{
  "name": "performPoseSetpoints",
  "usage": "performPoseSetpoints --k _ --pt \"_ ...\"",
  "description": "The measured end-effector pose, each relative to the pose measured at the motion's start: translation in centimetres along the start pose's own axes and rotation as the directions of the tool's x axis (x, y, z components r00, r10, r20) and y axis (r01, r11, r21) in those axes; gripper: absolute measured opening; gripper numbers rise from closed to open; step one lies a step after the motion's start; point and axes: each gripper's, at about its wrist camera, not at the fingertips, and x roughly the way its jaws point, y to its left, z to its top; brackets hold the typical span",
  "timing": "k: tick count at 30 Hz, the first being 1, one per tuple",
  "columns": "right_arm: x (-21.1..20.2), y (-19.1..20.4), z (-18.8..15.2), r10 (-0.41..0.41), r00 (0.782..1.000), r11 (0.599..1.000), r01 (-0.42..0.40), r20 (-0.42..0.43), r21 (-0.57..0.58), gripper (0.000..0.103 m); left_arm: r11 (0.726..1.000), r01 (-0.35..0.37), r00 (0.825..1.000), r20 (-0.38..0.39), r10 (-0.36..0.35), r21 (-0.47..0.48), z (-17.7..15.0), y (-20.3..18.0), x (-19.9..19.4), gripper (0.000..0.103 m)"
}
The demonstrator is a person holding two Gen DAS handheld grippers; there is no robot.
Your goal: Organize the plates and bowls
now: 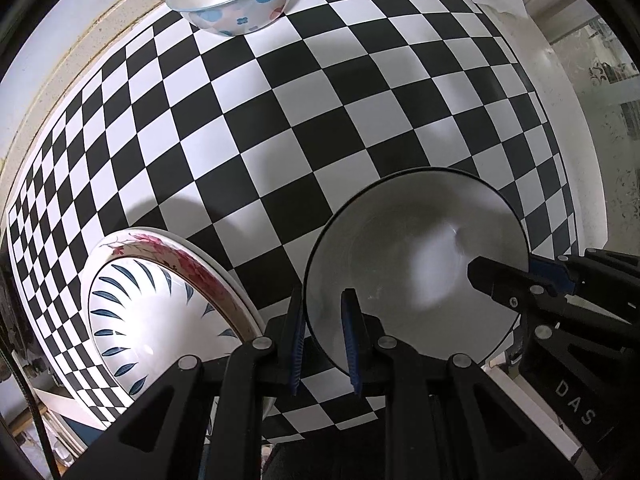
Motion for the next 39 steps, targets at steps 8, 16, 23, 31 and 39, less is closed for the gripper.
performPoseSetpoints --k 8,16,23,31,39 --pt "-0.1 -0.1 -0.6 -0.045 0.999 0.999 0.045 -0.017 -0.017 0.017 1.0 -0.002 1.0 0.019 0.002 0.02 -0.7 -0.6 -1.3 0.016" --pt "-4.1 -0.3 -0.3 0.028 0.998 1.0 -0.028 0.054 -0.002 0.019 0.996 0.062 0.99 0.132 -0.054 -0.057 0.0 2.4 -6.9 0.017" --pt "-9.8 0.4 5.5 0.157 0.968 0.987 -0.161 0.194 0.003 0.049 0.952 0.178 0.972 0.196 -0.13 -0.25 6.0 9.6 -9.2 0.028" --pt "-8.4 2.3 17.5 0.226 0.955 0.974 -0.227 0.193 -0.012 0.049 0.891 0.258 0.964 0.164 -0.21 -0.373 15.2 14.7 -5.9 0.028" --pt "-2.3 4.3 26.8 0.152 0.985 0.988 -0.15 0.077 -0.032 0.049 0.881 0.242 0.97 0.07 -0.234 -0.407 19.8 16.2 -1.2 0.028"
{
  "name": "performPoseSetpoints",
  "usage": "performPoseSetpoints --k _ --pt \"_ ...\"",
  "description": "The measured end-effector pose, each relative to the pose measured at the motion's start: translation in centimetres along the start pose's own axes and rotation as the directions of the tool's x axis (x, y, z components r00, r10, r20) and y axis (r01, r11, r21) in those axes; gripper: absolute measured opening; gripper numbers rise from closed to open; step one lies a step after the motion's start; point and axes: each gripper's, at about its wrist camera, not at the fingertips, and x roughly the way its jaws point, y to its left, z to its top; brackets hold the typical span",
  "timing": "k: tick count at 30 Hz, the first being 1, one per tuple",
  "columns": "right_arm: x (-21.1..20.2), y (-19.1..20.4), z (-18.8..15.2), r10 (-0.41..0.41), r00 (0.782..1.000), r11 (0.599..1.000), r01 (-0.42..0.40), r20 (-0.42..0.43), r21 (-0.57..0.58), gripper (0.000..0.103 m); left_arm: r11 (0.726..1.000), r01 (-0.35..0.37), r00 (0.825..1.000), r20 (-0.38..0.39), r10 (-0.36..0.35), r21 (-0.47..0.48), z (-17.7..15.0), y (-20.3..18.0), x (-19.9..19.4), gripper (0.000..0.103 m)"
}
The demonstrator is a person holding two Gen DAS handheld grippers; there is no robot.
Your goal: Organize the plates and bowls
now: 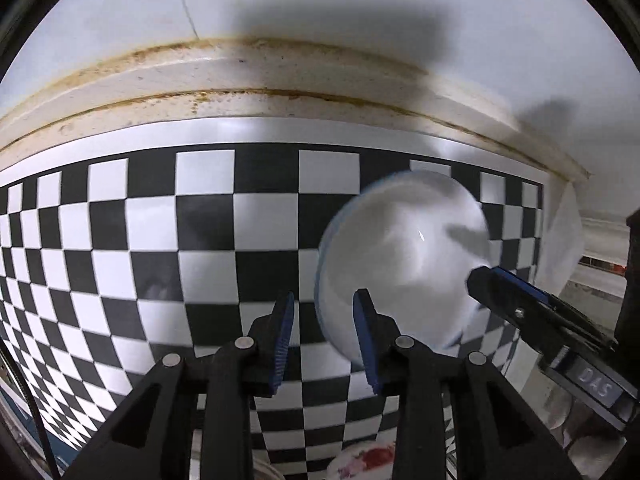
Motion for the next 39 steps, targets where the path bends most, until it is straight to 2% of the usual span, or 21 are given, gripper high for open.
performPoseSetpoints --k 2,3,4,5,10,14,22,28,39 --pt "1.9 -0.2 1.1 -0.024 0.999 1.0 0.024 -0.03 -0.003 0.043 1.0 -0.008 1.0 0.004 0.008 -0.006 0.4 0.0 0.6 0.026" --pt "2.5 -0.3 1.4 -0.032 0.999 0.999 0.032 -0.039 -0.003 0.028 1.0 0.002 1.0 0.004 -0.002 -0.004 0.7 0.0 0.9 0.018" --pt "3.2 -0.5 1.6 -0.04 0.998 0.999 0.04 -0.05 -0.004 0.018 1.0 0.007 1.0 0.0 -0.007 -0.004 0.6 -0.1 1.1 0.011" --pt "3.8 -0.7 1.8 -0.014 0.998 1.0 0.015 -0.061 0.002 0.012 1.0 0.0 1.0 0.002 0.0 0.002 0.5 -0.3 1.1 0.01" --pt "4.1 -0.1 1.5 -0.054 0.998 0.998 0.053 -0.043 -0.034 0.011 0.999 -0.039 0.999 0.03 0.038 0.03 0.4 -1.0 0.8 0.01" --pt "3.4 0.2 0.9 -0.055 0.998 0.998 0.053 -0.036 -0.045 0.01 0.998 -0.047 0.997 0.059 0.044 0.042 -0.4 -1.3 -0.6 0.01" --pt "-1.3 1.7 -1.7 -0.035 0.999 0.997 0.037 0.028 -0.07 0.01 0.99 -0.077 0.987 0.147 0.059 0.121 -3.9 -3.1 -5.3 0.01" --pt "-5.3 3.0 -5.2 -0.027 0.996 0.996 0.034 0.085 -0.082 0.01 0.983 -0.074 0.98 0.195 0.04 0.171 -7.9 -3.3 -8.7 0.01" --pt "-11.6 3.8 -15.2 -0.028 0.985 0.994 0.045 0.168 -0.095 0.01 0.969 -0.053 0.97 0.243 -0.007 0.241 -16.8 -3.7 -11.8 0.01"
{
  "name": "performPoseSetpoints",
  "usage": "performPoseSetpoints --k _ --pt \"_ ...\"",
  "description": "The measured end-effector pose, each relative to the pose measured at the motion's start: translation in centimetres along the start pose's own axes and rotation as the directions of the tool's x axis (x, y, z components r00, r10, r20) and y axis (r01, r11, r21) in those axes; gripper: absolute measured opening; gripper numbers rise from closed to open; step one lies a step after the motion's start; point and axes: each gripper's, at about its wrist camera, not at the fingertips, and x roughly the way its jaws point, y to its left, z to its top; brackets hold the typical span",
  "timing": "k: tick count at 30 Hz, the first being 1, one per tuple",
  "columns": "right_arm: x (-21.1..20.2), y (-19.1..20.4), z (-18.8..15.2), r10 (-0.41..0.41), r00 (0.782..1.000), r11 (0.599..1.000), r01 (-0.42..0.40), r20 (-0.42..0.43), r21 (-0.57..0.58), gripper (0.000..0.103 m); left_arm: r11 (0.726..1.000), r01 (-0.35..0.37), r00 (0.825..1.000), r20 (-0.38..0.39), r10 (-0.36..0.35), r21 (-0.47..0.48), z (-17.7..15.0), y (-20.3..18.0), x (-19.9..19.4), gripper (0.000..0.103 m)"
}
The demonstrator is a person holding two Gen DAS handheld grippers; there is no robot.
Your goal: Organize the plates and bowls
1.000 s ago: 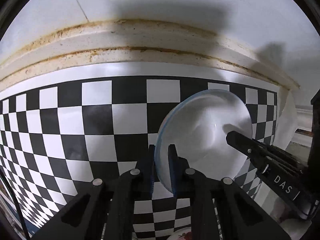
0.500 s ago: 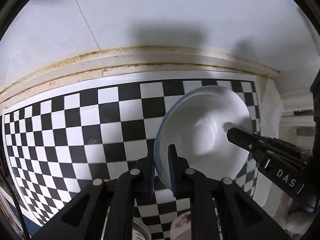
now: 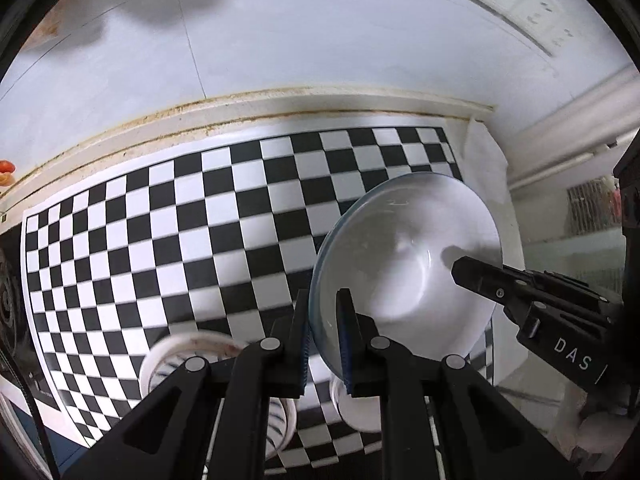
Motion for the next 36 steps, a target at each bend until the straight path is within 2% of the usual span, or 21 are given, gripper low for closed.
performPoseSetpoints --k 7,16,25,36 --pt "-2.3 -0.3 -5.7 0.001 1.0 1.0 -0.001 0.016 0.016 0.01 0.999 0.019 1.0 -0.003 -0.019 0.041 -4.5 -1.2 -1.2 0.01" --pt "0.1 -3.2 -11.6 -0.005 0.999 0.996 0.009 -0.043 0.086 0.01 0.996 0.016 0.995 -0.099 -0.007 0.086 -8.0 -2.8 2.6 0.01" --pt "3.9 -5.6 -14.2 -0.018 0.993 0.991 0.033 -0.12 0.126 0.01 0.993 -0.009 0.981 -0.189 0.032 0.12 -9.6 -3.3 6.6 0.01" --pt "6.5 -6.2 -14.8 -0.057 0.98 0.991 0.079 -0.191 0.106 0.01 0.988 -0.046 0.971 -0.225 0.079 0.147 -10.0 -3.5 9.0 0.01"
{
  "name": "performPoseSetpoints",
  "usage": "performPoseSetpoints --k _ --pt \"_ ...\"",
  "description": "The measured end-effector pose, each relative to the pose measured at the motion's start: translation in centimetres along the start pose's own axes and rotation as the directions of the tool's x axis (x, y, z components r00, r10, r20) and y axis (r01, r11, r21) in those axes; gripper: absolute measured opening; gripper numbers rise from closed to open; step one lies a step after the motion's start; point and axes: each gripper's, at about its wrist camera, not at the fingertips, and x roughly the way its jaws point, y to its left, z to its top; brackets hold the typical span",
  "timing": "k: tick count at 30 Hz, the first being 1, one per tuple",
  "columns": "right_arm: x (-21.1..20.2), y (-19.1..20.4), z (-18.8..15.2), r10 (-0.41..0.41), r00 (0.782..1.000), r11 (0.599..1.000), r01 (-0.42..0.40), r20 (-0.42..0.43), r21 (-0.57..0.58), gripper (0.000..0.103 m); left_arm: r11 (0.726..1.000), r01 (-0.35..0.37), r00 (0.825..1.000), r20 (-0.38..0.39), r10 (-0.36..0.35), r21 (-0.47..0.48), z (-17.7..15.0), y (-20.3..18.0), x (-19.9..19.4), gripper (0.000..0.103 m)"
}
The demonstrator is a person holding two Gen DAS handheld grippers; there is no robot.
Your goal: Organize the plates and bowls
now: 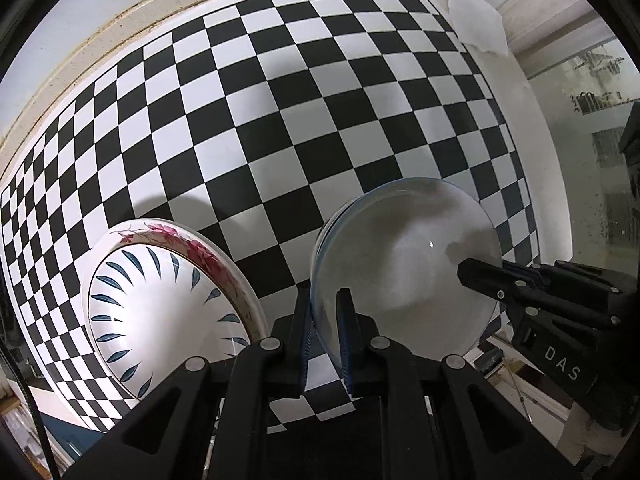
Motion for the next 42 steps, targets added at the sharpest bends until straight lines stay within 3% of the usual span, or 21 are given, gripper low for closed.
performPoseSetpoints --k 12,19,28,37,42 --pt "-0.4 0.2 0.0 -0.028 1.0 0.999 0.028 -0.006 -0.019 0.014 1.0 -0.009 1.0 0.02 0.009 -0.005 -0.5 0.0 -0.6 0.01" --pt "-2.9 1.0 -1.8 -0.024 0.998 0.999 0.027 0.058 -0.04 0.014 1.0 -0.021 0.993 0.113 0.021 0.006 -3.1 0.5 -4.1 0.01" --pt "-8.8 3.5 -7.1 -0.011 0.981 0.994 0.032 0.193 -0.104 0.014 1.0 -0.011 0.972 0.233 0.009 0.009 -8.1 1.1 -9.3 0.011" --pt "-13.4 6.3 -12.6 0.004 0.962 0.984 0.044 0.275 -0.17 0.014 0.999 0.04 0.947 0.319 -0.043 0.016 -11.2 0.4 -13.9 0.011" --pt "-15.9 6.9 -14.5 0.004 0.946 0.981 0.059 0.324 -0.183 0.014 0.999 0.031 0.927 0.373 -0.038 0.027 -12.6 -0.3 -16.1 0.011"
